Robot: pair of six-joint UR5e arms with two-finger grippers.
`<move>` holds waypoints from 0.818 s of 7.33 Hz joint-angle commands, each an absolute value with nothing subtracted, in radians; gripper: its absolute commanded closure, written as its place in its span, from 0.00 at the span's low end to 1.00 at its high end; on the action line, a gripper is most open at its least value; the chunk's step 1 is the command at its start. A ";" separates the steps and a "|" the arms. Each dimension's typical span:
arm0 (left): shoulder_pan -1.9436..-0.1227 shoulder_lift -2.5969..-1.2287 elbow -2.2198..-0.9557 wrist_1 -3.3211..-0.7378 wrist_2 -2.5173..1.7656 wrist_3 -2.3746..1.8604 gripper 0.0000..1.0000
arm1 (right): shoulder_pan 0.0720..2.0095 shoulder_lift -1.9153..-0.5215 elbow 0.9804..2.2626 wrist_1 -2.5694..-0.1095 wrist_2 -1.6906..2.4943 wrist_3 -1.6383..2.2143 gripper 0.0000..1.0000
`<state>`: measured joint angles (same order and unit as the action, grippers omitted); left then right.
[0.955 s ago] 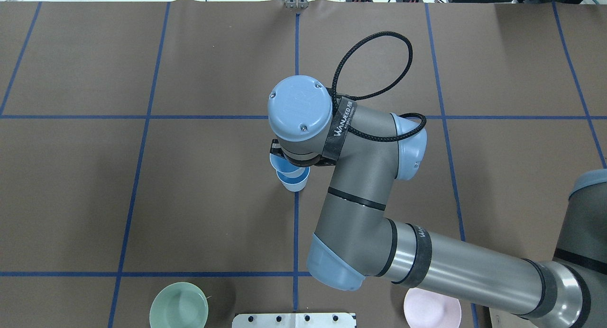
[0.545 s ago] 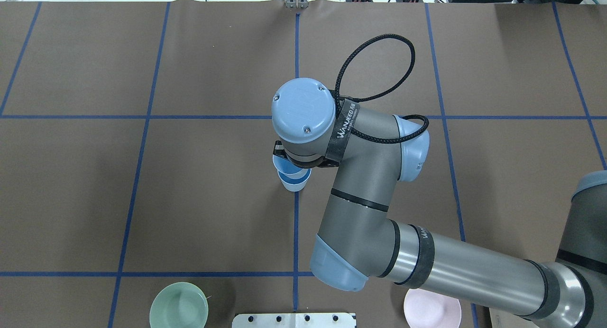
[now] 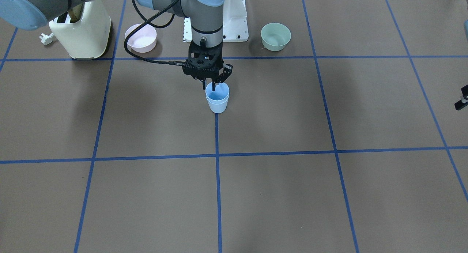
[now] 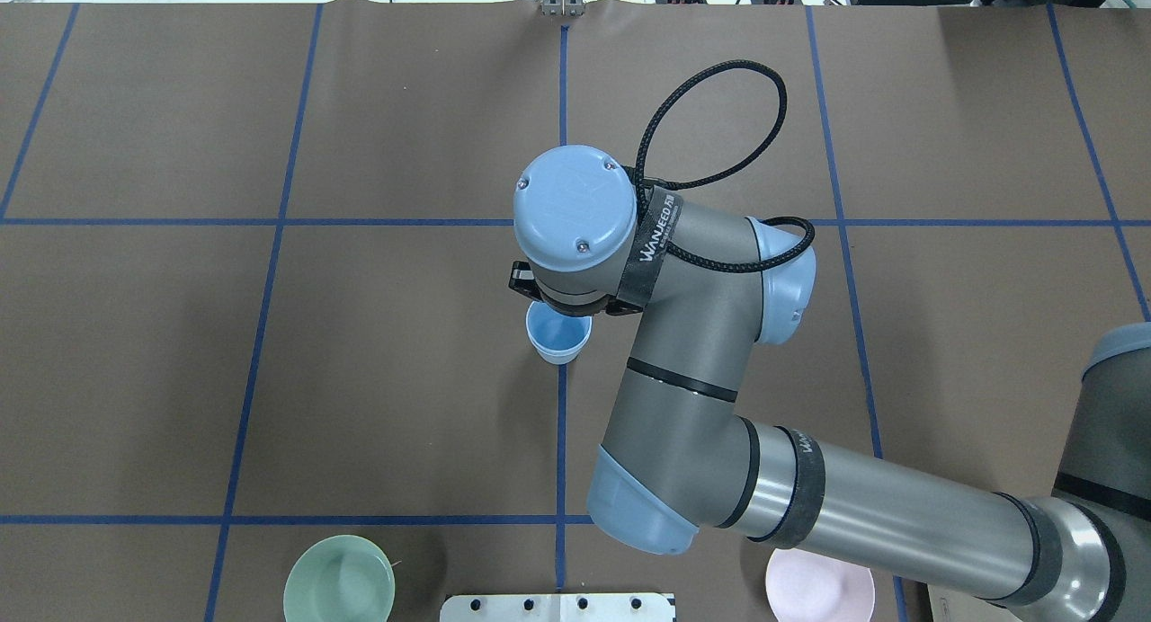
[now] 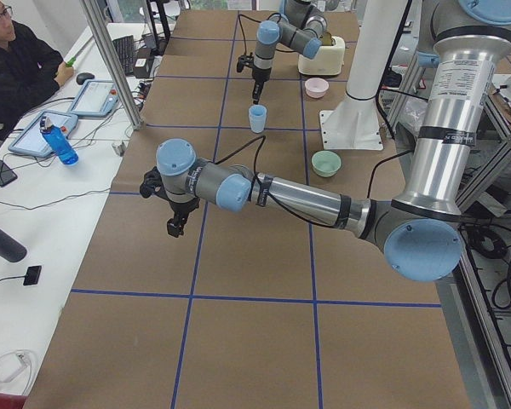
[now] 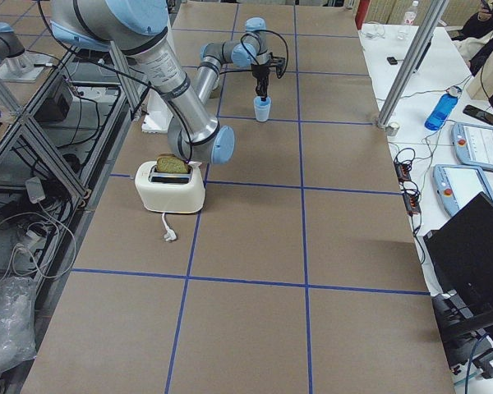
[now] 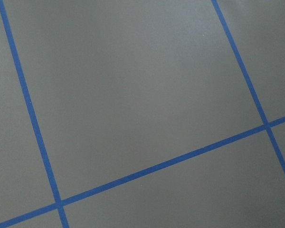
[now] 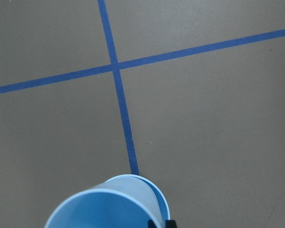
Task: Stack blue cups with both arms
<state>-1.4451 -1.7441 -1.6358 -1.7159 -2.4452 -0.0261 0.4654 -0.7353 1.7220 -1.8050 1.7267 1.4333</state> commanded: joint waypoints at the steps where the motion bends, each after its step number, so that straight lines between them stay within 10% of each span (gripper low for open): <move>1: -1.445 -1.744 -1.635 -1.717 -2.445 -0.026 0.02 | 0.488 -0.739 1.744 -1.804 1.733 1.405 0.00; 6: -1.445 -1.744 -1.638 -1.717 -2.447 -0.026 0.02 | 0.916 -0.906 1.839 -1.801 2.025 0.951 0.00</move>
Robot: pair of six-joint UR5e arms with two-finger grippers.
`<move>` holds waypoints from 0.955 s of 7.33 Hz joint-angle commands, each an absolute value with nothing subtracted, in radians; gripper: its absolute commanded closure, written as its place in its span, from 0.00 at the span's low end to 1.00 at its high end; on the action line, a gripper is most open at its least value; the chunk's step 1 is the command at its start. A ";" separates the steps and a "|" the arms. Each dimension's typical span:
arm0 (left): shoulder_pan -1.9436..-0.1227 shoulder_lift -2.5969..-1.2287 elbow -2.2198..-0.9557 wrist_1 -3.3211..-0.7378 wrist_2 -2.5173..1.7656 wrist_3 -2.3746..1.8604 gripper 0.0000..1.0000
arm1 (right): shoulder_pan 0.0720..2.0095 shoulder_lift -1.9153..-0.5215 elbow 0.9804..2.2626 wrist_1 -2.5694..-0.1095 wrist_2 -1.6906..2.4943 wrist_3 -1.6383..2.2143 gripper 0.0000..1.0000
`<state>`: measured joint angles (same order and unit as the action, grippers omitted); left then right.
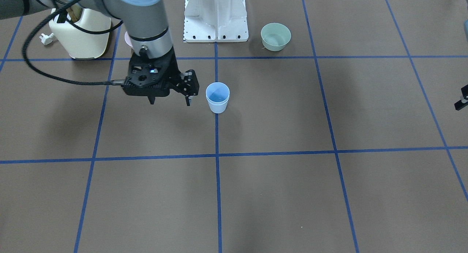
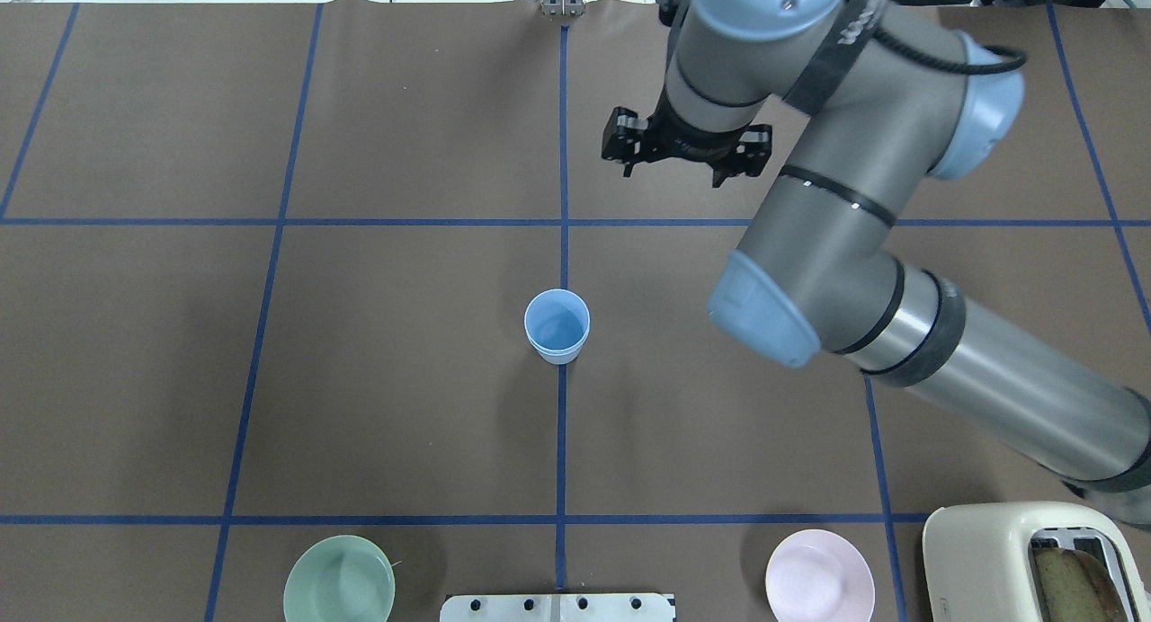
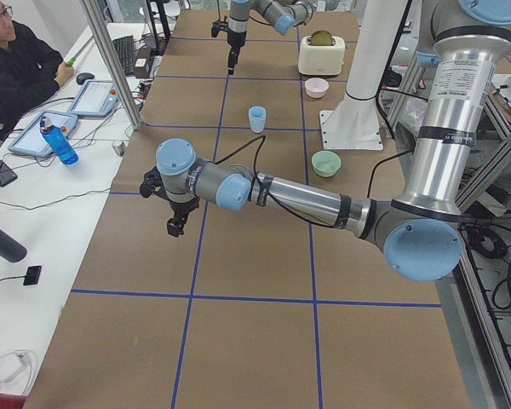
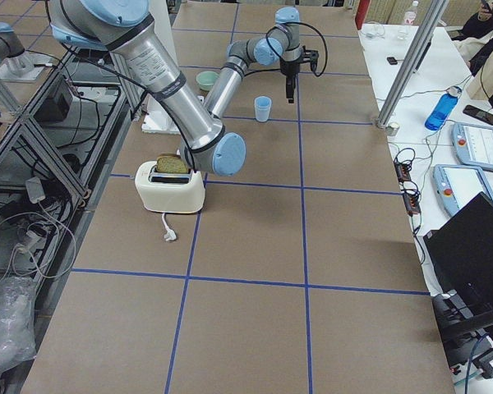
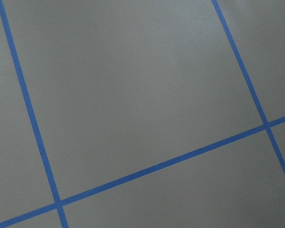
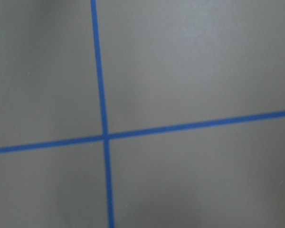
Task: Stack blue cups with both arms
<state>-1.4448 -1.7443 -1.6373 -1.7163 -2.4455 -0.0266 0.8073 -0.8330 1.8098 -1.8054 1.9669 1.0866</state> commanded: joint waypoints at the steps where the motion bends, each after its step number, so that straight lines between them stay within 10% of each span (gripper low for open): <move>1: -1.445 -1.746 -1.638 -1.715 -2.447 -0.025 0.02 | 1.001 -0.984 1.857 -1.792 2.052 0.830 0.00; 4: -1.492 -1.749 -1.632 -1.709 -2.445 -0.023 0.02 | 1.297 -1.226 1.803 -1.700 2.201 0.461 0.00; 7: -1.606 -1.775 -1.513 -1.683 -2.473 0.175 0.02 | 1.555 -1.264 1.466 -1.547 2.355 0.071 0.00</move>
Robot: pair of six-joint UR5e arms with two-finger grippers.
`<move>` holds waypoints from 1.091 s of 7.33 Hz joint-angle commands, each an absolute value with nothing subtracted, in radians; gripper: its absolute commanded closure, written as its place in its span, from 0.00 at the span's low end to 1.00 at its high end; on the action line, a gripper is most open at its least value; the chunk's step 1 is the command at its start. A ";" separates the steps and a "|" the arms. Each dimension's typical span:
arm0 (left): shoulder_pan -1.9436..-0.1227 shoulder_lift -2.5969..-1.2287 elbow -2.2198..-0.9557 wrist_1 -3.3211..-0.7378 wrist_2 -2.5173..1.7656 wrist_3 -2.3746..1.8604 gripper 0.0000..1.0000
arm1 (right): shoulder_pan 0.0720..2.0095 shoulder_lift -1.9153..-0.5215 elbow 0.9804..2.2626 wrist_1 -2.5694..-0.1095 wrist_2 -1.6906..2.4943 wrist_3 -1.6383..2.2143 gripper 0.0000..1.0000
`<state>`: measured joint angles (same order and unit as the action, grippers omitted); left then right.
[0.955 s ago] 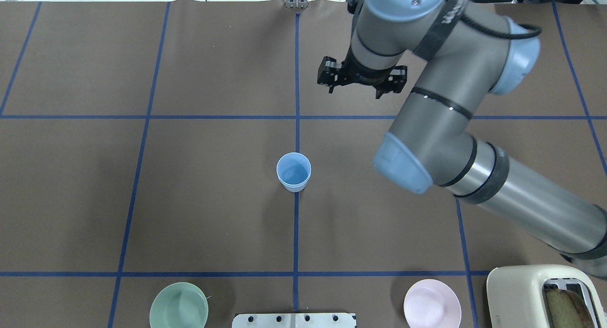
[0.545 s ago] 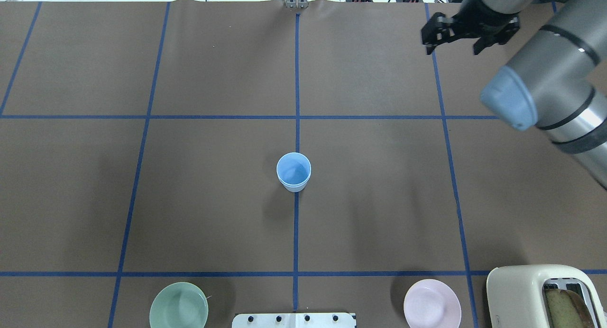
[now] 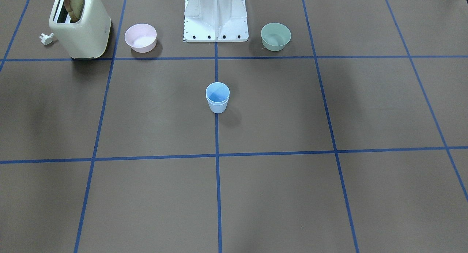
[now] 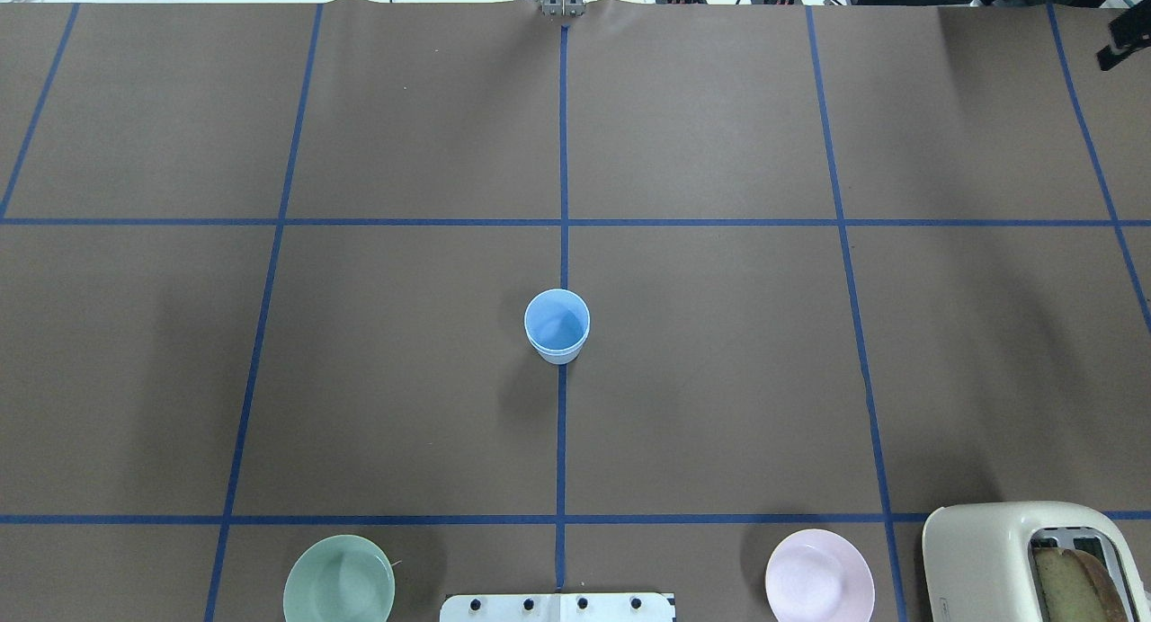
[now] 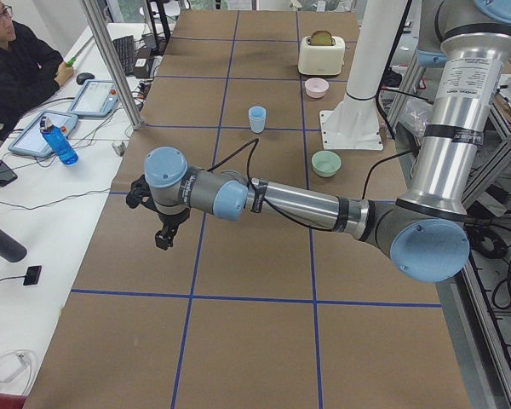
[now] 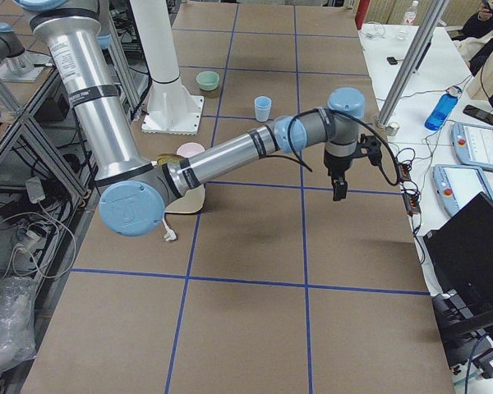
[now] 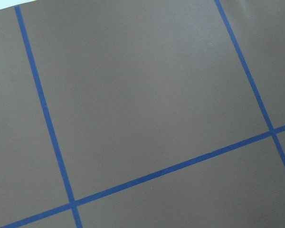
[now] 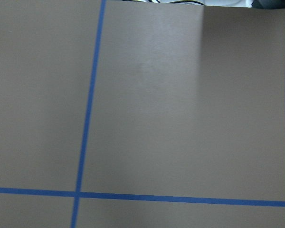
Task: Stack blue cups with both arms
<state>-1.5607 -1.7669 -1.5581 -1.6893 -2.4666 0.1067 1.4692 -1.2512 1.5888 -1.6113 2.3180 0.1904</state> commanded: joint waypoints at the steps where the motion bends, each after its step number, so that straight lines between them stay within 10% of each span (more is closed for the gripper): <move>1: -1.635 -1.773 -1.496 -1.681 -2.473 0.204 0.02 | 1.586 -1.272 1.427 -1.514 2.356 0.040 0.00; 8: -1.661 -1.770 -1.459 -1.683 -2.465 0.256 0.02 | 1.597 -1.336 1.460 -1.499 2.361 0.041 0.00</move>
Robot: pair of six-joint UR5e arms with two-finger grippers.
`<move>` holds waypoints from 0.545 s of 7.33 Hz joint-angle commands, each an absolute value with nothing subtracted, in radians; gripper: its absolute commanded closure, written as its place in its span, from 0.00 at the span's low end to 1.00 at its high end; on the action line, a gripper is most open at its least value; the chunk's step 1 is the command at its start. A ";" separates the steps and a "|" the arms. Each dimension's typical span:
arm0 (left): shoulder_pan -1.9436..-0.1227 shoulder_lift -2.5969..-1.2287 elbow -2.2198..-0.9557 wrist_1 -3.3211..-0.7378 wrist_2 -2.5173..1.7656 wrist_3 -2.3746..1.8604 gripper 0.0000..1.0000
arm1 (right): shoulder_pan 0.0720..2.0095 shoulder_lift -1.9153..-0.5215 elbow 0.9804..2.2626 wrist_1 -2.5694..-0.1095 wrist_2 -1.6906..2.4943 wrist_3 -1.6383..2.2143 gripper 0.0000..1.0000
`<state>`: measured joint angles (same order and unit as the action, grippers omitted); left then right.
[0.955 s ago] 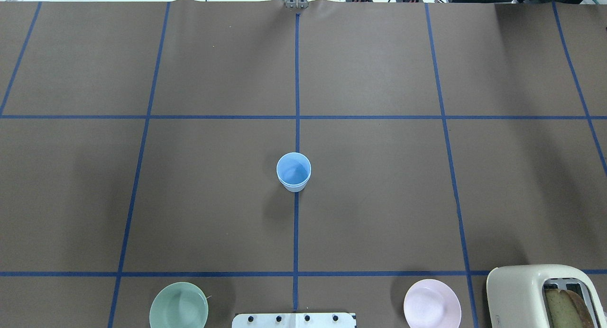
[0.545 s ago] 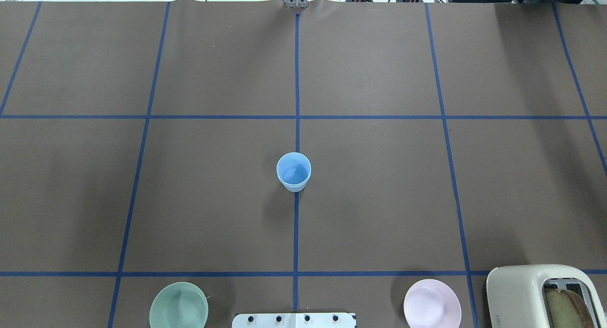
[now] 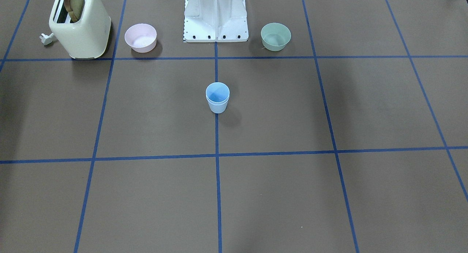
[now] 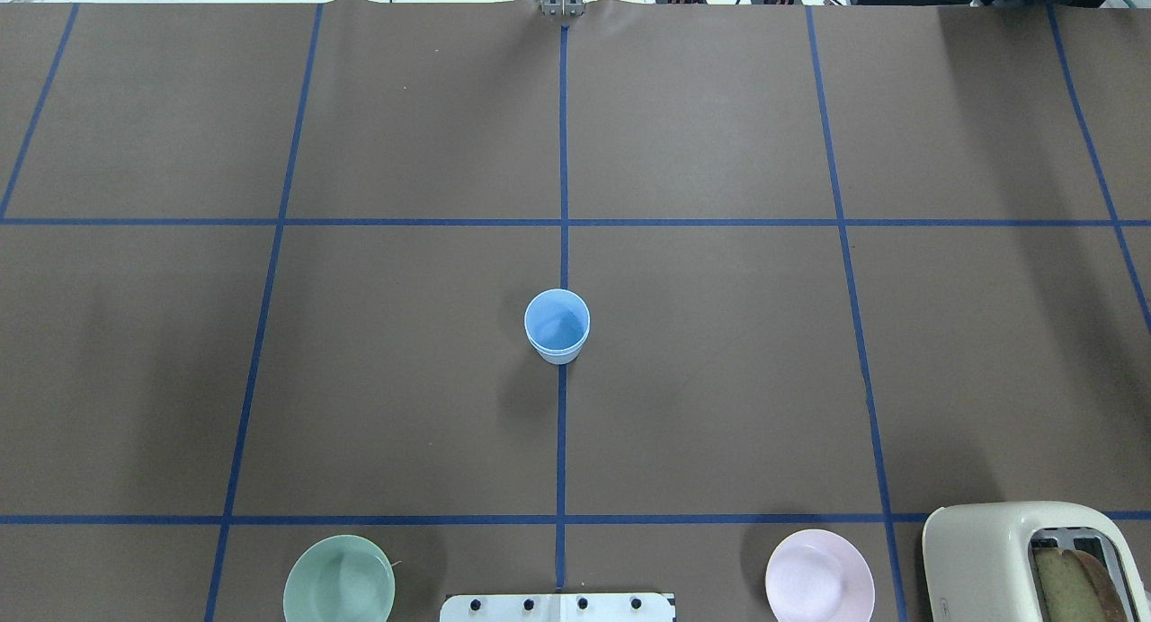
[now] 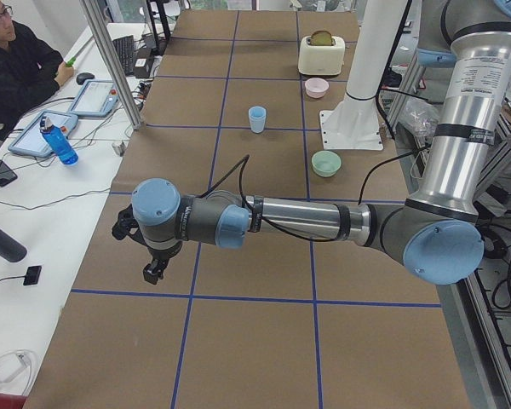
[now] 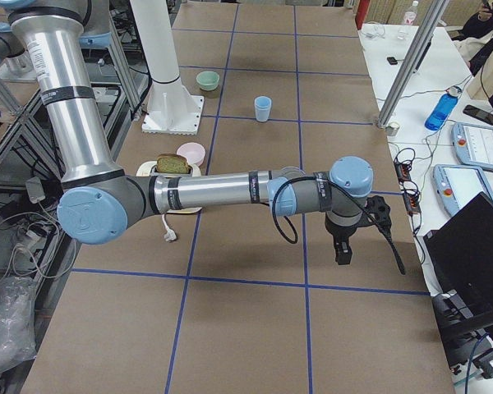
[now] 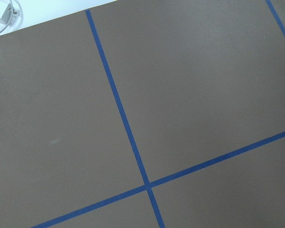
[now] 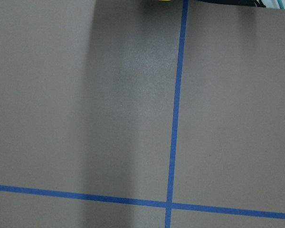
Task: Stack blue cups with both arms
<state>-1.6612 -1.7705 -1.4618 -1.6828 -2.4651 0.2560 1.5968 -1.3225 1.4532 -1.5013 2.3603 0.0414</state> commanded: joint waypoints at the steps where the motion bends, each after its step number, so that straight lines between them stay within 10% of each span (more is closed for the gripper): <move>1: -1.661 -1.769 -1.462 -1.683 -2.465 0.256 0.02 | 1.597 -1.338 1.457 -1.499 2.361 0.044 0.00; 4: -1.661 -1.767 -1.462 -1.683 -2.465 0.256 0.02 | 1.597 -1.342 1.459 -1.499 2.361 0.048 0.00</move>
